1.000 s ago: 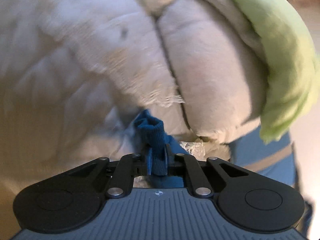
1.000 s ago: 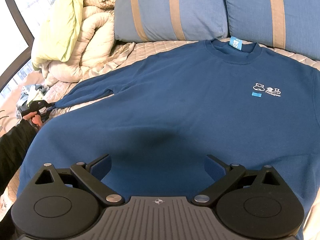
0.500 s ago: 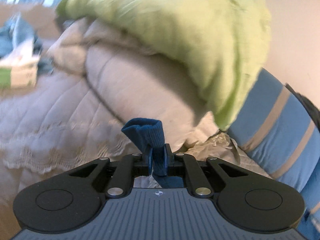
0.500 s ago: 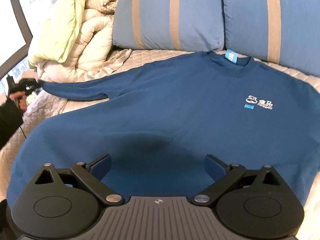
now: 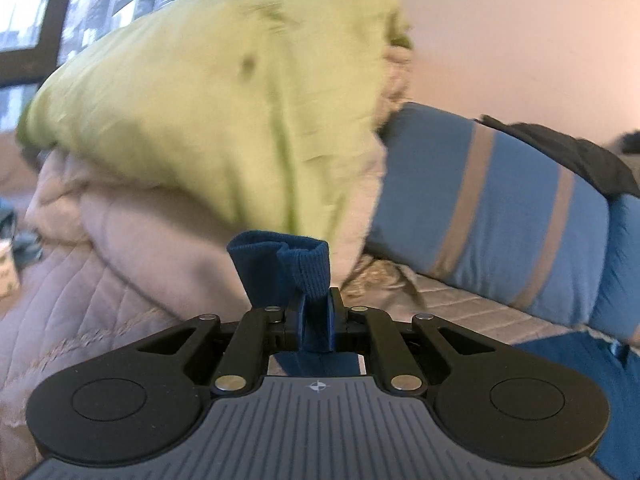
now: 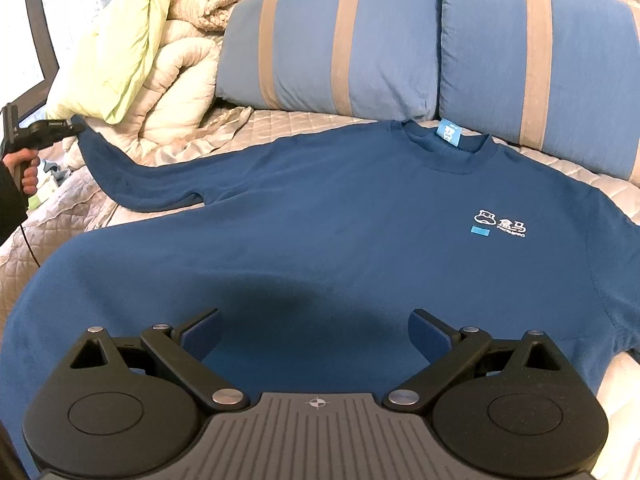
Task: Fold clothes
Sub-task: 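Grasp the sleeve cuff with the left tool and lift it up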
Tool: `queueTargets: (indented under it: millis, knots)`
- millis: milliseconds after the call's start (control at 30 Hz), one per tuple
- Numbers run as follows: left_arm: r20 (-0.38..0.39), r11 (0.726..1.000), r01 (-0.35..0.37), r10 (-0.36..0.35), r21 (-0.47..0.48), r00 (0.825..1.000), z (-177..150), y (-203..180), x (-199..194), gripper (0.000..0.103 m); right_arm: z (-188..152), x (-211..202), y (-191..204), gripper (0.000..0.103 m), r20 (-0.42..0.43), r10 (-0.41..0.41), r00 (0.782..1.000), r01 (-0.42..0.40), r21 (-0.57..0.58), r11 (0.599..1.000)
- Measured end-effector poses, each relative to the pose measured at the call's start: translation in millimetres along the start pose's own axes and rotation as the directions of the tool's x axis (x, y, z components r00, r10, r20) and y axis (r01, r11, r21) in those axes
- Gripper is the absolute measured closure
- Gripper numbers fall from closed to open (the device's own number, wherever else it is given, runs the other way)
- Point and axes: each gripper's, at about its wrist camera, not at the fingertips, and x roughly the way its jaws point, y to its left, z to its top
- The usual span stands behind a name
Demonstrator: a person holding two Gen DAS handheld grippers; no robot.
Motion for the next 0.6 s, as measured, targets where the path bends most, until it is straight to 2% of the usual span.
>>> queueTargets:
  millis: [300,600]
  knots:
    - [0.031,0.979,0.056,-0.063,0.194,0.998,8,-72,-7,0.093,-1,-3,-1,0.004,0.013,0.008,1.000,-0.008,0.001,1.000]
    - [0.035,0.943,0.133,-0.151,0.305,0.988,7,-138,-8,0.093,-2,-6,-2,0.004,0.033,0.015,0.999,-0.016,0.010,1.000]
